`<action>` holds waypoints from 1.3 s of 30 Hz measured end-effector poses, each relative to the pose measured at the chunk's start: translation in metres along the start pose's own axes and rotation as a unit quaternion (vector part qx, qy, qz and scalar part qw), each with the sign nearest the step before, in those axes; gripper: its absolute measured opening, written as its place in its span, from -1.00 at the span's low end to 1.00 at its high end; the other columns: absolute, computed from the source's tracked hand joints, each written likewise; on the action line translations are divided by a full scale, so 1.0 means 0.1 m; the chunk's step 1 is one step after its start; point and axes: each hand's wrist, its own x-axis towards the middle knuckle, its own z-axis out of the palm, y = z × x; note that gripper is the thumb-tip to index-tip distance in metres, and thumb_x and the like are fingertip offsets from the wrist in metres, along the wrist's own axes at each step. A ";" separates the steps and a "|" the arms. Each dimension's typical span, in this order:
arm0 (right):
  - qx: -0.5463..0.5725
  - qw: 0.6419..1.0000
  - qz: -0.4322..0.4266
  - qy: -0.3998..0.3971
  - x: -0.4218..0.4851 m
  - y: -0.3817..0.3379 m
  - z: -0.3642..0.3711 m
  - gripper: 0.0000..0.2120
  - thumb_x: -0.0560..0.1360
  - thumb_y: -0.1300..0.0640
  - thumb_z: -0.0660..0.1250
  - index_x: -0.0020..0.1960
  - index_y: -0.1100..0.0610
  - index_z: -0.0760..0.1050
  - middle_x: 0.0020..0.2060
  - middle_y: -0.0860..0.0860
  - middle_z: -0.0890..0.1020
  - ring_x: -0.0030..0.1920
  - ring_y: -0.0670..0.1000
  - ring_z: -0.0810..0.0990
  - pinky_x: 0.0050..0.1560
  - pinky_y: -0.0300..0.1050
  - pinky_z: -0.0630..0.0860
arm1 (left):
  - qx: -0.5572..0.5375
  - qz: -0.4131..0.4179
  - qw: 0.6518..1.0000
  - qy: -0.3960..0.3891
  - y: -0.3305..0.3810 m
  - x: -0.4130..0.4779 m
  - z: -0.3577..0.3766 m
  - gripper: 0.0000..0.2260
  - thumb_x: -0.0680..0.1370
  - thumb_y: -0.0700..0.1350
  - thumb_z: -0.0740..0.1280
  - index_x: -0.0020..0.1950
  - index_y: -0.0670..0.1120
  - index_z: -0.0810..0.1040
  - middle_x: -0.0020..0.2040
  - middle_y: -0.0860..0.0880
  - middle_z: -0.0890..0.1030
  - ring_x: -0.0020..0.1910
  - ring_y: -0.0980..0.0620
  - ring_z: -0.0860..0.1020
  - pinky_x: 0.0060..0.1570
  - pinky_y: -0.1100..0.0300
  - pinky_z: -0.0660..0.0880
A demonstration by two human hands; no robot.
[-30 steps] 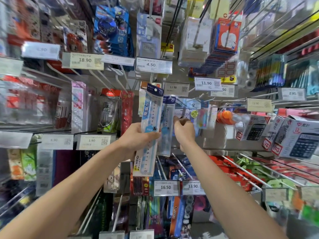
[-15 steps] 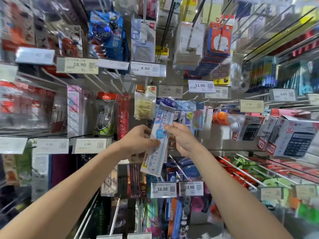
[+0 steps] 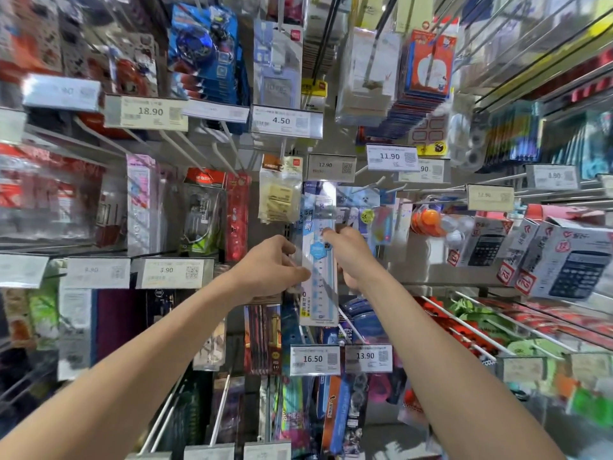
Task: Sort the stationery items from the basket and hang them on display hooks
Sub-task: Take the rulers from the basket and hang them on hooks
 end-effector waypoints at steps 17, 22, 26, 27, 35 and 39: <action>-0.237 0.968 0.054 0.064 0.19 0.39 0.06 -0.78 0.58 -0.01 0.35 0.02 0.15 0.45 -0.04 0.09 0.57 -0.02 0.15 0.56 -0.04 -0.03 0.46 | 0.090 0.111 0.989 0.029 0.10 -0.28 0.03 -0.60 0.55 -0.06 0.45 0.34 -0.05 0.43 0.00 0.09 0.61 -0.07 0.08 0.64 -0.05 0.14 0.62; -0.308 0.950 -0.014 0.053 -0.03 0.55 -0.17 -0.72 0.46 0.03 0.48 0.04 0.12 0.45 -0.06 0.05 0.63 -0.04 0.11 0.61 -0.04 0.00 0.53 | 0.213 0.302 0.929 0.018 0.15 -0.55 0.22 -0.63 0.58 -0.10 0.36 0.39 -0.07 0.47 0.21 0.01 0.59 0.17 0.02 0.56 0.19 0.09 0.53; -0.274 0.958 -0.086 -0.004 -0.22 0.65 -0.33 -0.79 0.45 0.15 0.53 -0.03 0.04 0.51 -0.24 -0.11 0.61 -0.21 -0.10 0.57 -0.07 -0.14 0.52 | 0.284 0.370 0.884 -0.024 0.06 -0.65 0.46 -0.70 0.50 -0.19 0.36 0.23 -0.14 0.57 0.07 -0.08 0.61 -0.02 -0.13 0.59 -0.10 0.01 0.57; -0.298 0.949 -0.103 -0.014 -0.26 0.67 -0.37 -0.80 0.44 0.16 0.53 -0.07 0.01 0.52 -0.25 -0.14 0.61 -0.21 -0.11 0.59 -0.07 -0.15 0.53 | 0.292 0.361 0.885 -0.038 0.03 -0.65 0.52 -0.72 0.51 -0.17 0.35 0.22 -0.14 0.57 0.06 -0.08 0.61 -0.03 -0.14 0.59 -0.12 -0.01 0.57; -0.346 0.925 -0.128 -0.092 -0.43 0.84 -0.56 -0.87 0.48 0.11 0.50 -0.03 -0.01 0.57 -0.17 -0.21 0.64 -0.14 -0.31 0.58 -0.15 -0.41 0.44 | 0.288 0.329 0.897 -0.068 -0.22 -0.68 0.82 -0.77 0.58 -0.08 0.31 0.22 -0.07 0.55 0.07 -0.03 0.58 -0.02 -0.11 0.58 -0.16 -0.05 0.57; -0.381 0.904 -0.132 -0.141 -0.50 0.79 -0.54 -0.86 0.49 0.12 0.46 0.04 0.04 0.59 -0.10 -0.09 0.67 -0.06 -0.05 0.64 0.00 -0.17 0.53 | 0.240 0.278 0.929 -0.052 -0.36 -0.57 0.77 -0.79 0.60 -0.03 0.29 0.18 -0.05 0.57 0.05 0.01 0.58 -0.03 -0.02 0.57 -0.06 0.03 0.55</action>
